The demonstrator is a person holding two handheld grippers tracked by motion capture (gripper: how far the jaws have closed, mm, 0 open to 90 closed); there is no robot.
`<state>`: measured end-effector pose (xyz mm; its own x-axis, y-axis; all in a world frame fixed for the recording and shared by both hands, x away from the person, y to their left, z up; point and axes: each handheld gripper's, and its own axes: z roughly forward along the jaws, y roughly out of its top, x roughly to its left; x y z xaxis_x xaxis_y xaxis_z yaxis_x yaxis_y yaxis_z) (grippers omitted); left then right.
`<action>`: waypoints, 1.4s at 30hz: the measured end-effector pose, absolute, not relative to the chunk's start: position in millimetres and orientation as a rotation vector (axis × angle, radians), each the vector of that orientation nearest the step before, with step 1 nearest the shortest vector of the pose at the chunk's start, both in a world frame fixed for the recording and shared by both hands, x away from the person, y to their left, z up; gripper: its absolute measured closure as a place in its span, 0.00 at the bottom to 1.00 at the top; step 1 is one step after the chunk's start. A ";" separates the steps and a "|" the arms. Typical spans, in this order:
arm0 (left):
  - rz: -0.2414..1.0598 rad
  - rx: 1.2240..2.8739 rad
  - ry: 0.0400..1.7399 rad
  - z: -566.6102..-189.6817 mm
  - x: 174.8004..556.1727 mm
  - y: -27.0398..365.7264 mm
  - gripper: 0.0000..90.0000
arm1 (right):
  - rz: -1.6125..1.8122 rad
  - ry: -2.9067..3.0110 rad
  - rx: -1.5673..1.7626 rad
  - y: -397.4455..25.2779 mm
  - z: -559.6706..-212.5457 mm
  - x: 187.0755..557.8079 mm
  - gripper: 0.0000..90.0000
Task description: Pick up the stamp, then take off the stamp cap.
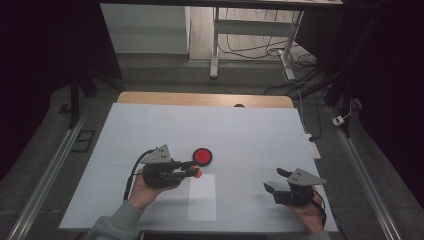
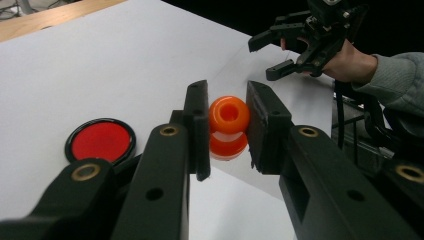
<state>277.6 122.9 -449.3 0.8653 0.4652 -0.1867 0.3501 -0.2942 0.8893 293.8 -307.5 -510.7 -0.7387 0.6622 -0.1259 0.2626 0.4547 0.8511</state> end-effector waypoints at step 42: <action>0.121 1.918 0.627 -456.3 282.3 116.4 0.80 | 1.332 2.272 0.760 -293.0 -503.6 290.6 0.30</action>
<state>282.3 116.4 -456.3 0.8566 0.4765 -0.1980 0.3689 -0.2972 0.8807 290.6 -293.0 -503.6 -0.7730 0.6312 -0.0643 0.2522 0.3987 0.8817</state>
